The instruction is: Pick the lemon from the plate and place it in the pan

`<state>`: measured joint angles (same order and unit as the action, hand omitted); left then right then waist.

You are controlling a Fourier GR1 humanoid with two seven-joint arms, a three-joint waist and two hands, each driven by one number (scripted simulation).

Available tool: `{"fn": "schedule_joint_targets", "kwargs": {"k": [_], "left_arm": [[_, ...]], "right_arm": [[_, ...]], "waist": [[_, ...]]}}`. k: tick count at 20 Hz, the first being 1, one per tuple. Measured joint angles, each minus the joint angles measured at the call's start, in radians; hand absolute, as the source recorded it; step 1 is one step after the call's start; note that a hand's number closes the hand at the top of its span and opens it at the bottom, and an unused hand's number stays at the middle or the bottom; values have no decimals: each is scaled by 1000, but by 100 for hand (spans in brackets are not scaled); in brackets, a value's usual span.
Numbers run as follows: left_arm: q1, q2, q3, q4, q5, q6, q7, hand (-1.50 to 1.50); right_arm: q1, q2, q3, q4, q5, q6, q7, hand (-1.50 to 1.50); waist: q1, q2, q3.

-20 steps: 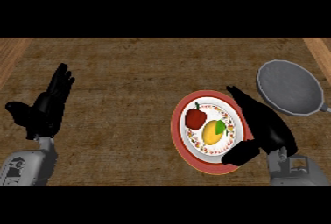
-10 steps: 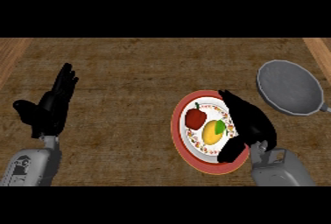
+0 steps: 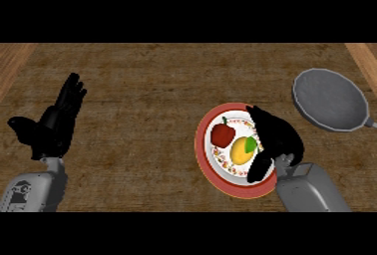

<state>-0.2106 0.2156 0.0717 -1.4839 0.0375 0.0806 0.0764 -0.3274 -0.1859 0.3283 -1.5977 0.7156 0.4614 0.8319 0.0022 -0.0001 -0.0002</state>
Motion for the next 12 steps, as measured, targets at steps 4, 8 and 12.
{"fn": "schedule_joint_targets", "kwargs": {"k": [4, 8, 12], "left_arm": [[-14, -14, 1, -4, -16, 7, 15, 0], [-4, -15, 7, -10, -23, -5, 7, 0], [-22, -24, 18, 27, -27, -10, -10, 0]], "right_arm": [[-1, 33, 0, 61, 46, -15, -33, -150], [-2, 41, -12, 120, 80, -11, -65, -150], [-4, 53, -30, 157, 97, 0, -88, -150]], "waist": [[0, 0, 0], [0, 0, 0], [-1, 0, 0]]}}
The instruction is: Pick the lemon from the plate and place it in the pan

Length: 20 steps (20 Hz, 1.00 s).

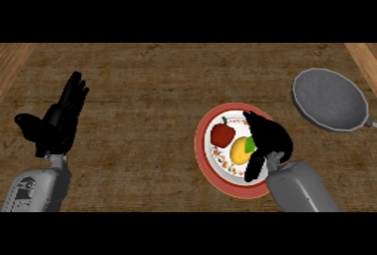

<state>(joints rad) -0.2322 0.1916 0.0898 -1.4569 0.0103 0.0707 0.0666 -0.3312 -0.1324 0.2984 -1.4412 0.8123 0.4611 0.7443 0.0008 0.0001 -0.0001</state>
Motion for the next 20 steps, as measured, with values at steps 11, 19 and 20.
{"fn": "schedule_joint_targets", "kwargs": {"k": [11, 19, 20], "left_arm": [[3, -1, 19, 4, -4, -16, -9, 0], [-11, -6, 24, 23, -10, -24, -14, 0], [-16, -8, 25, 33, -12, -23, -24, 0]], "right_arm": [[1, 17, 16, 114, 54, -32, -167, 150], [-68, 81, 61, 182, 58, -94, -105, 150], [-80, 91, 94, 191, 35, -118, -62, 150]], "waist": [[1, -3, -3], [4, -3, -4], [6, -3, -3]]}}
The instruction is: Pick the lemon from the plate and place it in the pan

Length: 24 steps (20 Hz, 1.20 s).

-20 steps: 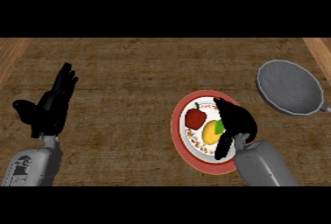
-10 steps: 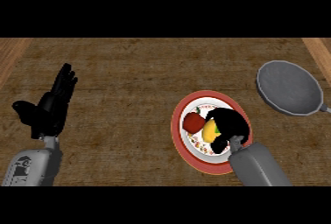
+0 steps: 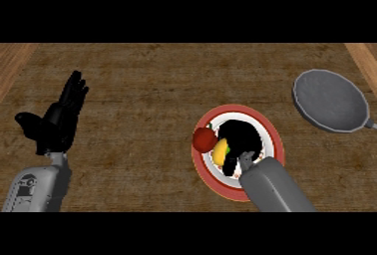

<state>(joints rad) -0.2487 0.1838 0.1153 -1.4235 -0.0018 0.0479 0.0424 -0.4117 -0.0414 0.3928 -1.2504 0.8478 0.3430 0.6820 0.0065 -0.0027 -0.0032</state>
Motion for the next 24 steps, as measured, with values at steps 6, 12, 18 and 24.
{"fn": "schedule_joint_targets", "kwargs": {"k": [6, 12, 18, 24], "left_arm": [[-11, -8, -12, -23, -6, 4, 33, 0], [-4, 0, 3, -27, 1, 4, 43, 0], [19, -5, -2, -50, -1, 4, 45, 0], [30, -4, 2, -62, 1, 2, 44, 0]], "right_arm": [[-121, 32, 139, 62, -109, -168, 186, 150], [-182, 10, 182, -37, 74, -314, 254, 150], [-191, -28, 145, -202, 204, -377, 304, 150], [-193, -80, 11, -329, 225, -398, 305, 150]], "waist": [[8, 3, 3], [-7, -2, 3], [-13, -2, 3], [-12, 0, 3]]}}
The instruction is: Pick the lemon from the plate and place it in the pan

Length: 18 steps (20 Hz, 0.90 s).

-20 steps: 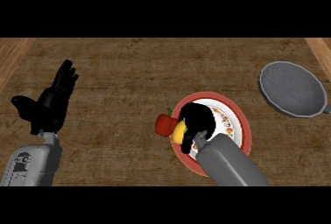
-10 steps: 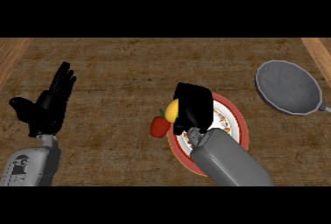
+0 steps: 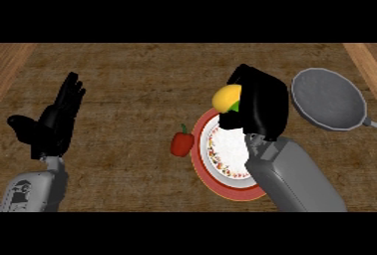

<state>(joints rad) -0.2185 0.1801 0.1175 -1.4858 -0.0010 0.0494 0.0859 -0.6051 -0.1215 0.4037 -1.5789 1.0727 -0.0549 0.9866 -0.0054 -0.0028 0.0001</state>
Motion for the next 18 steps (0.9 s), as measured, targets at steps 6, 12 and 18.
{"fn": "schedule_joint_targets", "kwargs": {"k": [6, 12, 18], "left_arm": [[-7, -1, 0, -10, 2, 0, 11, 0], [-13, -5, -9, -26, -6, 3, 32, 0], [-3, -3, -10, -19, -4, -12, 7, 0]], "right_arm": [[23, -71, -217, 17, -115, -142, -139, 150], [69, -198, -398, 156, -222, -210, -340, 150], [58, -332, -525, 430, -252, -291, -566, 150]], "waist": [[5, 4, 1], [8, 5, 1], [22, 12, 1]]}}
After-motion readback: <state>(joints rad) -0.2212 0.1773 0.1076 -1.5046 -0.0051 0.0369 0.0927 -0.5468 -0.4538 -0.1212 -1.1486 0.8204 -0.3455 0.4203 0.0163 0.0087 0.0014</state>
